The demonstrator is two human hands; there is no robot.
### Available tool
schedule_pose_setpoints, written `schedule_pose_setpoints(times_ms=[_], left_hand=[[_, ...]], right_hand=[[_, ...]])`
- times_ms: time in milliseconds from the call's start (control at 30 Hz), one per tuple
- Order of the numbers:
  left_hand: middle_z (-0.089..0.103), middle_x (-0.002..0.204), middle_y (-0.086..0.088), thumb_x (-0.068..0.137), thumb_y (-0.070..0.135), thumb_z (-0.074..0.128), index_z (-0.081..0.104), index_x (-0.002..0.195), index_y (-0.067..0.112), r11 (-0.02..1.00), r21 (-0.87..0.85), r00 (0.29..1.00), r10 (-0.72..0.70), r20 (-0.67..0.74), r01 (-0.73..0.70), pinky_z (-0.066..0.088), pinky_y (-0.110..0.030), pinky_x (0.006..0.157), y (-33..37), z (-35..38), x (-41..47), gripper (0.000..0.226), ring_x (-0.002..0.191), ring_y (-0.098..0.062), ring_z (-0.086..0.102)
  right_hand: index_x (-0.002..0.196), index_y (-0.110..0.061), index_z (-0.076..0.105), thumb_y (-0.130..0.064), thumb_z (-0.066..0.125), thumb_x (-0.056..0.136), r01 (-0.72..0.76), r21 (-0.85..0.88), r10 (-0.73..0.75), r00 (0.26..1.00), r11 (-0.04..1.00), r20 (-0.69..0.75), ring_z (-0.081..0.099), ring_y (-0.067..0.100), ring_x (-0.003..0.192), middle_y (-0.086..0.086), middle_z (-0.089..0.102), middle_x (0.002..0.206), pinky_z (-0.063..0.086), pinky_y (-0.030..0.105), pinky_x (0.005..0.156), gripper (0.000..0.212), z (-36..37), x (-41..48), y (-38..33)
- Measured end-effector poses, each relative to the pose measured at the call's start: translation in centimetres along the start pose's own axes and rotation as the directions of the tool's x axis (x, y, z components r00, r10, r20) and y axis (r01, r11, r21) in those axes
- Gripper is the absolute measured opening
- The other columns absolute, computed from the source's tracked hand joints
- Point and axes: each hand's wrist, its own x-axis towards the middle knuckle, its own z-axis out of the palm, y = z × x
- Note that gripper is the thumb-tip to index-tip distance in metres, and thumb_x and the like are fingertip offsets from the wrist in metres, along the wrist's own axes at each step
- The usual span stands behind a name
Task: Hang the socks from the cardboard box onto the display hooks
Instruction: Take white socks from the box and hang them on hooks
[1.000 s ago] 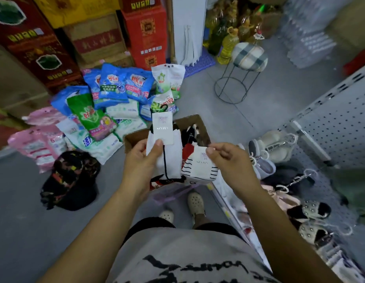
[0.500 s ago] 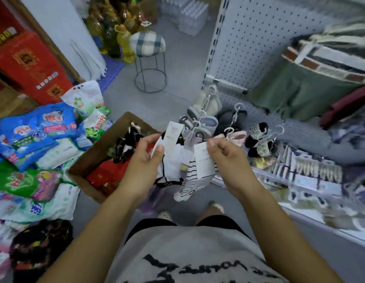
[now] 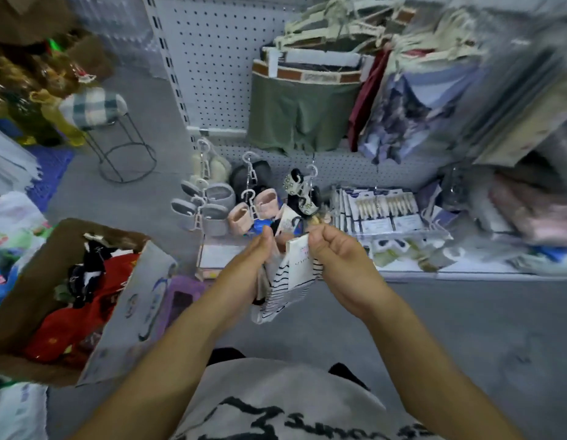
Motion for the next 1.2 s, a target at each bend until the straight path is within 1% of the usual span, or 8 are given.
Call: schedule_pose_setpoints(times_ms=[133, 300, 467, 633, 800, 967, 1100, 1200], left_hand=[[0.070, 0.129, -0.013, 0.089, 0.057, 0.051, 0.066, 0.130, 0.015, 0.995, -0.081, 0.998, -0.053, 0.023, 0.055, 0.044, -0.049, 0.111, -2.7, 8.3, 0.6, 0.061, 0.124, -0.030, 0.064], [0.076, 0.116, -0.011, 0.093, 0.041, 0.058, 0.074, 0.108, 0.012, 0.996, -0.082, 0.995, 0.028, -0.091, -0.036, 0.045, -0.049, 0.111, -5.5, 15.3, 1.2, 0.037, 0.111, -0.024, 0.071], [0.077, 0.091, 0.021, 0.101, 0.038, 0.054, 0.070, 0.101, 0.023, 0.987, 0.110, 0.970, 0.138, -0.202, -0.118, 0.050, -0.033, 0.099, -6.3, 19.3, 0.6, 0.022, 0.090, 0.006, 0.071], [0.073, 0.121, 0.012, 0.102, 0.047, 0.053, 0.067, 0.127, 0.028, 0.938, 0.256, 0.933, 0.292, -0.209, -0.235, 0.045, -0.039, 0.110, -5.7, 20.1, 0.5, 0.035, 0.119, -0.010, 0.065], [0.074, 0.096, 0.010, 0.104, 0.041, 0.053, 0.072, 0.102, 0.047, 0.883, 0.342, 0.894, 0.402, -0.198, -0.321, 0.050, -0.037, 0.079, -4.8, 19.9, 2.0, 0.021, 0.083, -0.016, 0.064], [0.071, 0.095, 0.011, 0.108, 0.029, 0.047, 0.065, 0.106, 0.025, 0.826, 0.403, 0.839, 0.503, -0.209, -0.395, 0.047, -0.013, 0.073, -3.1, 20.9, 3.4, 0.018, 0.079, 0.005, 0.063], [0.062, 0.081, 0.008, 0.106, 0.031, 0.051, 0.059, 0.095, 0.029, 0.829, 0.433, 0.847, 0.481, -0.227, -0.354, 0.042, -0.028, 0.063, -3.1, 22.9, 4.3, 0.014, 0.066, -0.005, 0.052], [0.069, 0.092, 0.005, 0.105, 0.028, 0.053, 0.059, 0.098, 0.021, 0.852, 0.411, 0.902, 0.409, -0.135, -0.325, 0.047, -0.020, 0.069, -3.8, 24.6, 4.4, 0.011, 0.075, -0.002, 0.063]], right_hand=[[0.116, 0.004, 0.061, -0.035, 0.055, 0.100, -0.009, -0.061, 0.004, 0.997, 0.998, -0.082, 0.065, 0.039, 0.110, 0.030, 0.066, 0.118, 0.045, 0.061, 0.103, 0.042, -7.0, -4.5, -0.3], [0.104, -0.011, 0.067, -0.031, 0.057, 0.102, -0.022, -0.092, 0.001, 0.975, 0.996, -0.223, 0.070, 0.033, 0.096, 0.015, 0.074, 0.103, 0.054, 0.050, 0.094, 0.023, -14.4, -9.2, 0.7], [0.089, -0.023, 0.065, -0.047, 0.064, 0.092, 0.003, -0.075, -0.026, 0.950, 0.997, -0.312, 0.051, 0.026, 0.079, 0.025, 0.064, 0.085, 0.042, 0.044, 0.074, 0.024, -18.9, -12.3, 0.6], [0.090, -0.020, 0.062, -0.034, 0.059, 0.100, 0.085, -0.090, -0.111, 0.933, 0.992, -0.343, 0.053, 0.023, 0.074, 0.015, 0.065, 0.080, 0.043, 0.036, 0.070, 0.018, -21.2, -13.0, -0.1], [0.095, -0.012, 0.062, -0.034, 0.059, 0.100, 0.129, -0.047, -0.137, 0.897, 0.990, -0.420, 0.050, 0.026, 0.077, 0.016, 0.061, 0.081, 0.040, 0.041, 0.072, 0.023, -22.5, -12.7, -0.6], [0.093, -0.014, 0.063, -0.031, 0.059, 0.100, 0.170, -0.003, -0.146, 0.839, 0.985, -0.525, 0.055, 0.026, 0.077, 0.014, 0.065, 0.082, 0.044, 0.044, 0.073, 0.018, -23.9, -12.4, -1.5], [0.090, -0.020, 0.065, -0.029, 0.059, 0.100, 0.181, 0.031, -0.134, 0.822, 0.983, -0.553, 0.058, 0.022, 0.074, 0.006, 0.067, 0.078, 0.046, 0.042, 0.072, 0.015, -24.5, -11.8, -2.5], [0.092, -0.023, 0.067, -0.036, 0.062, 0.097, 0.192, 0.050, -0.134, 0.828, 0.980, -0.544, 0.058, 0.023, 0.074, 0.009, 0.067, 0.079, 0.046, 0.040, 0.070, 0.015, -23.8, -10.9, -2.8]])
